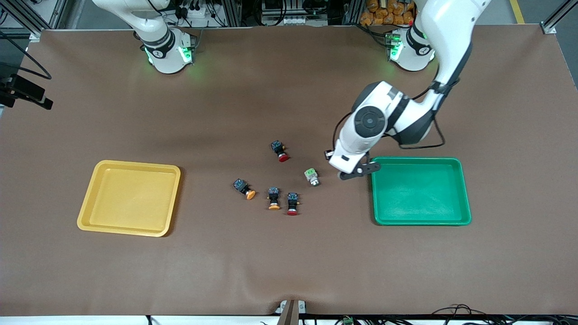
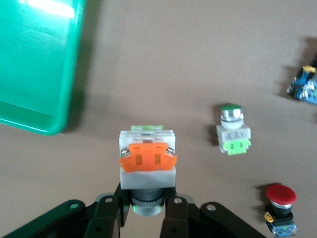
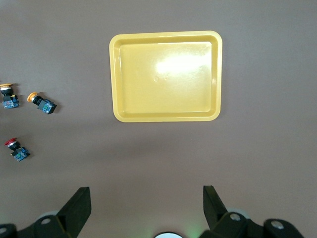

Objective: Place green and yellow buttons in trays
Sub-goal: 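Move the orange button over the green tray while the right gripper swings out, then open the left gripper over the green tray while the right gripper grasps yellow button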

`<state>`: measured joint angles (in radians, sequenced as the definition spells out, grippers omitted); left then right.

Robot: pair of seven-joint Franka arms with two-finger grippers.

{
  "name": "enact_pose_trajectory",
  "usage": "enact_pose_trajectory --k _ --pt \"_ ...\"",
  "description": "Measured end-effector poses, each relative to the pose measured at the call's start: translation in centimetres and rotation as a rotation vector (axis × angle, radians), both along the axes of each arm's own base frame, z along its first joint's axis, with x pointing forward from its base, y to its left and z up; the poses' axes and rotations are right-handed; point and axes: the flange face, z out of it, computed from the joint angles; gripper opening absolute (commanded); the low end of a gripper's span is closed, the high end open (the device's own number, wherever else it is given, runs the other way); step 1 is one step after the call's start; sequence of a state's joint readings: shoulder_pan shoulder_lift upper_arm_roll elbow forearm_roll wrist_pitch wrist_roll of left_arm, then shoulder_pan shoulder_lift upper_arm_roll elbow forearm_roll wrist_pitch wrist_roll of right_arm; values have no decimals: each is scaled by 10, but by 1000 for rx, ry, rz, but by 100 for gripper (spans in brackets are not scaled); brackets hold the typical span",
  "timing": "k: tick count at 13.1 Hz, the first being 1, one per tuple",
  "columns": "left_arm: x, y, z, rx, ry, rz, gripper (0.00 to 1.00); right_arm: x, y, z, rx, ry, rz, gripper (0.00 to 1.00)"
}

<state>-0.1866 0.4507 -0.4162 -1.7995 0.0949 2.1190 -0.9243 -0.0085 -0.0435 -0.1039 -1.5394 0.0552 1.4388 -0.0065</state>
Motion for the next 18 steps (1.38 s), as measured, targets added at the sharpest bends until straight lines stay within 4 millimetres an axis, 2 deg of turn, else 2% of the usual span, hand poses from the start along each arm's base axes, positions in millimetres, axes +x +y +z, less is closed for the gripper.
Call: enact_pose_trajectory --k 2,4,6,7,9,12,14,15,17,18 --pt "19 33 8 0 -11 37 0 2 4 -2 1 4 7 100" --pt "40 75 9 -5 -15 55 0 6 13 -8 2 15 24 100" --pt "59 123 7 -11 -14 62 0 17 32 -26 3 44 59 100" --pt "66 148 5 -14 -12 65 0 28 49 -42 3 61 88 100" --pt "74 185 1 -15 -4 83 0 52 104 -90 -7 101 171 100" --pt "77 216 -8 -5 15 118 0 75 200 -164 -40 140 218 100" --pt "79 249 -20 20 26 107 0 75 258 -199 -44 142 215 100" --pt "82 273 -30 35 36 101 0 73 282 -216 -44 147 199 100" --pt "84 319 -53 25 57 86 0 70 325 -250 -56 144 157 100" --pt "84 333 -64 12 64 78 0 70 343 -264 -63 136 128 100"
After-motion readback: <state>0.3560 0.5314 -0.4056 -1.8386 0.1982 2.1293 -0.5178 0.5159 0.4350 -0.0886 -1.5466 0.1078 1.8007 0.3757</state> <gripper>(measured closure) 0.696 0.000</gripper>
